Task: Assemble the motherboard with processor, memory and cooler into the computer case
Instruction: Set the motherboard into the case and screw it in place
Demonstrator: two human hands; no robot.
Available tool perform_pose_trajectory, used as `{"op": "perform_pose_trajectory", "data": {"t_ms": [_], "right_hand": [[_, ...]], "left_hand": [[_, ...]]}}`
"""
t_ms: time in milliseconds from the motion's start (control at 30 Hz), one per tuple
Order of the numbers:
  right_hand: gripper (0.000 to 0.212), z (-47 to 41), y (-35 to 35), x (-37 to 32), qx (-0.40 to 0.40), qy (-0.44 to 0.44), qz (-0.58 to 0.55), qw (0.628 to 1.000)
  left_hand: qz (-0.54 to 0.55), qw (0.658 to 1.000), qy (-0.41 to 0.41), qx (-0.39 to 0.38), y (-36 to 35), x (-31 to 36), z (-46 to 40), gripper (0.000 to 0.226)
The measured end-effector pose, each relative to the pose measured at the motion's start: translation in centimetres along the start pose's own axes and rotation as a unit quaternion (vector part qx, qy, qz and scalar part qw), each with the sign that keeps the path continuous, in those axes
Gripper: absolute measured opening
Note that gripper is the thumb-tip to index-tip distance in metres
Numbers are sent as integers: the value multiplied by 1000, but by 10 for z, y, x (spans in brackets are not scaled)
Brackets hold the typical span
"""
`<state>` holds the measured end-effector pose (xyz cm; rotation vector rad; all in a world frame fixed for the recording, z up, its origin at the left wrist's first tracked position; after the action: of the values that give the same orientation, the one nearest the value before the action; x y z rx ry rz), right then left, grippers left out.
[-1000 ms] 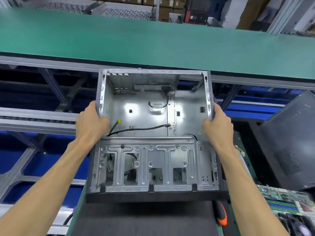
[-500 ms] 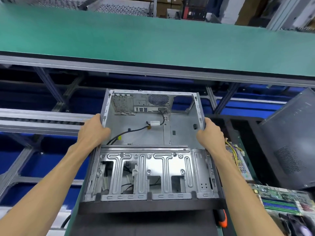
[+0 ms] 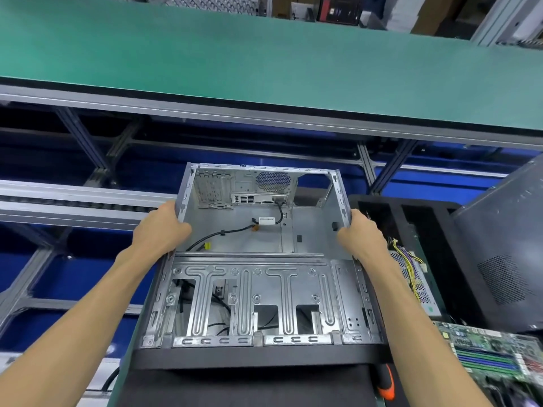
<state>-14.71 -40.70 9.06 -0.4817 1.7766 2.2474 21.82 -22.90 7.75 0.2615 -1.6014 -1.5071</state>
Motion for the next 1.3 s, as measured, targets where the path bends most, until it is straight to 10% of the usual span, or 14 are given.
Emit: {"op": "perform_pose_trajectory", "data": {"t_ms": [167,333,500,1300], "right_hand": [[44,11,32,-36,99,70,14,993],[31,61,22,-109,113,225,-41,967],[54,108,-66,-147,24,304,108,946],[68,67,-67,-135,48,452,169,875]], "left_hand": [[95,981,-105,129,18,21,7,74],[93,931,-336,106,17,73,32,8],[-44,932,-360,4,-7,71,36,42],[-225,927,-299,4,-49,77,109,48]]}}
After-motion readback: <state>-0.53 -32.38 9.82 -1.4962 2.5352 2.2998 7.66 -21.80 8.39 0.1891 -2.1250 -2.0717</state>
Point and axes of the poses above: each hand's wrist, its own z-axis away from the middle knuckle, its own y-axis out of the back of the hand, x = y × z, the point moved 8 cm from there along -z, towards the middle knuckle, and after that the axes turned 4 degrees about x, right-handed, at the moved point
